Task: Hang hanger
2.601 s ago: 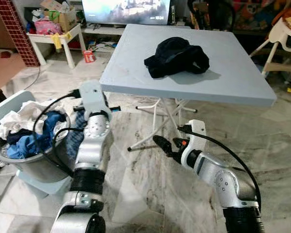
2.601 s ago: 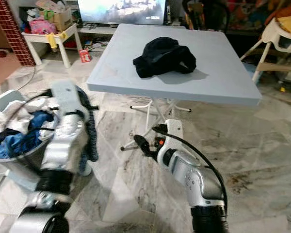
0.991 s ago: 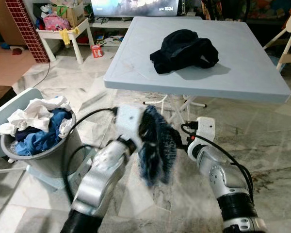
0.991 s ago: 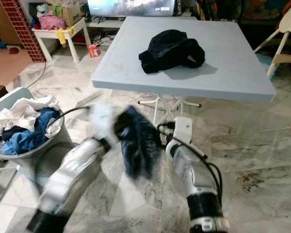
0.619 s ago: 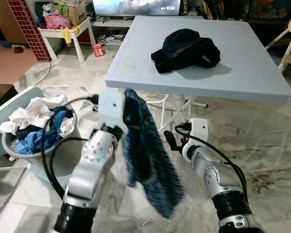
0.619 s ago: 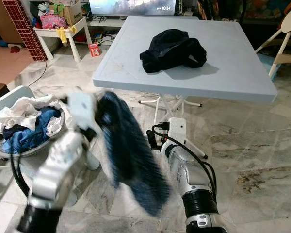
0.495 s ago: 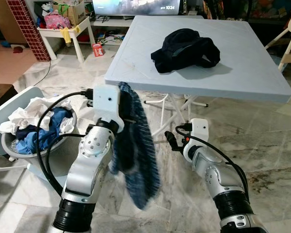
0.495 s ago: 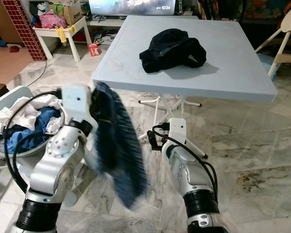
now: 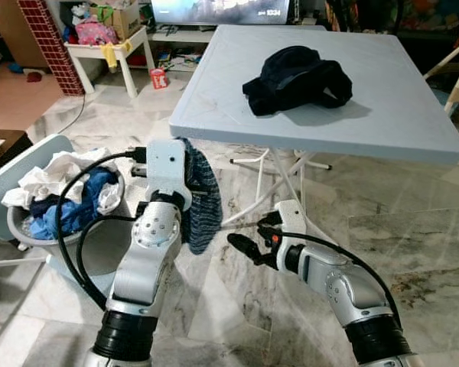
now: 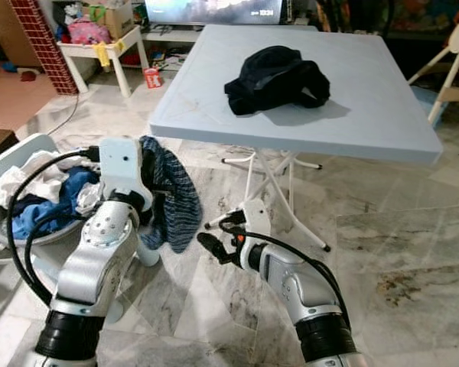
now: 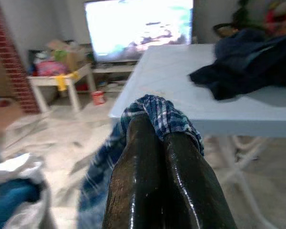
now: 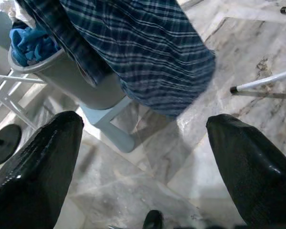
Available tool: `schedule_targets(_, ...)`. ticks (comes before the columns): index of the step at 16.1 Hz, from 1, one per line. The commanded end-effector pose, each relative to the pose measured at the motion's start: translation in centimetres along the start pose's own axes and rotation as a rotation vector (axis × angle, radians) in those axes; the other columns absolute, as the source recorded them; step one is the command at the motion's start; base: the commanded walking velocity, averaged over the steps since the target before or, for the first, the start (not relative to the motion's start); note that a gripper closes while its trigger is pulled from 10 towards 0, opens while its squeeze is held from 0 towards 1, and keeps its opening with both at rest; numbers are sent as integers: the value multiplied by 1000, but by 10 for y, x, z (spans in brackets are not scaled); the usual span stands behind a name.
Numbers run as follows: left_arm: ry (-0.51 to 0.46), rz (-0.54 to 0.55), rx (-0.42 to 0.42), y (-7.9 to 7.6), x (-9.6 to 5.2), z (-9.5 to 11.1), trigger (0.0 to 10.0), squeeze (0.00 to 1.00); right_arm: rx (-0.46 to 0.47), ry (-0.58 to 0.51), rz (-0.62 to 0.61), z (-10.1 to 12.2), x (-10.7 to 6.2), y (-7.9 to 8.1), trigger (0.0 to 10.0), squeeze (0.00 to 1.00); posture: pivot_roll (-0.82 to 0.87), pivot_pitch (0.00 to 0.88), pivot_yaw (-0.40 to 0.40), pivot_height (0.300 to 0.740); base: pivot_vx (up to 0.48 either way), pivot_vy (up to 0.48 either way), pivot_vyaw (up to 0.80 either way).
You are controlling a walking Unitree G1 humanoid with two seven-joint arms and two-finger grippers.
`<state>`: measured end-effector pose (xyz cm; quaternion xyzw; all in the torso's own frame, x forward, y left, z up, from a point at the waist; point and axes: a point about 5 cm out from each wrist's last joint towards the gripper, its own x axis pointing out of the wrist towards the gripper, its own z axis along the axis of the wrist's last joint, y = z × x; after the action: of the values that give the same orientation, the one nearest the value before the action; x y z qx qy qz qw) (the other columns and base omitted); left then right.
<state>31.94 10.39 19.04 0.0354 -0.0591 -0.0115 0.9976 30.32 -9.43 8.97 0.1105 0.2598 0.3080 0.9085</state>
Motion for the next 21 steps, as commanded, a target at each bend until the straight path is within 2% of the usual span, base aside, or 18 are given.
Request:
schedule_targets(1, -28, 54, 36, 0, 4, 8, 10000, 0, 13, 14, -3, -3, -1, 0, 10000, 0, 30, 99, 35, 740, 0, 0, 0)
schedule_targets(3, -20, 99, 38, 1, 5, 6, 10000, 0, 14, 24, 27, -4, -1, 8, 10000, 0, 27, 101, 38, 740, 0, 0, 0)
schedule_targets(4, 0, 134, 4, -3, 8, 5, 10000, 0, 11, 23, 44, -5, 5, 21, 10000, 0, 25, 103, 39, 740, 0, 0, 0)
schedule_targets(5, 2, 133, -4, -3, 8, 6, 10000, 0, 11, 20, 45, -5, 5, 23, 10000, 0, 25, 103, 39, 740, 0, 0, 0)
schedule_targets(6, 7, 131, -13, -10, 10, 8, 10000, 0, 27, 6, 77, -4, 10, 34, 10000, 0, 28, 103, 39, 740, 0, 0, 0)
schedule_targets(8, 17, 104, -18, -21, 11, 6, 10000, 0, 12, 26, 118, -7, 14, 45, 10000, 0, 23, 101, 40, 740, 0, 0, 0)
schedule_targets(12, 19, 70, -46, -39, 14, 8, 10000, 0, -7, 61, 187, -9, 20, 60, 10000, 0, 18, 99, 40, 740, 0, 0, 0)
schedule_targets(15, 8, 44, -98, -55, 15, 20, 10000, 0, -51, 29, 138, -3, 35, 66, 10000, 0, 17, 91, 37, 740, 0, 0, 0)
schedule_targets(17, -17, 2, -112, -66, 14, 28, 10000, 0, -56, -21, 19, 4, 46, 61, 10000, 0, 23, 86, 35, 740, 0, 0, 0)
schedule_targets(18, -17, -65, -147, -73, 11, 31, 10000, 0, -42, -74, -63, 11, 49, 55, 10000, 0, 27, 82, 35, 740, 0, 0, 0)
schedule_targets(19, -16, -93, -164, -74, 10, 32, 10000, 0, -12, -106, -76, 15, 49, 54, 10000, 0, 28, 81, 35, 740, 0, 0, 0)
schedule_targets(21, -15, -107, -166, -73, 7, 29, 10000, 0, 41, -158, -140, 19, 51, 49, 10000, 0, 30, 79, 35, 740, 0, 0, 0)
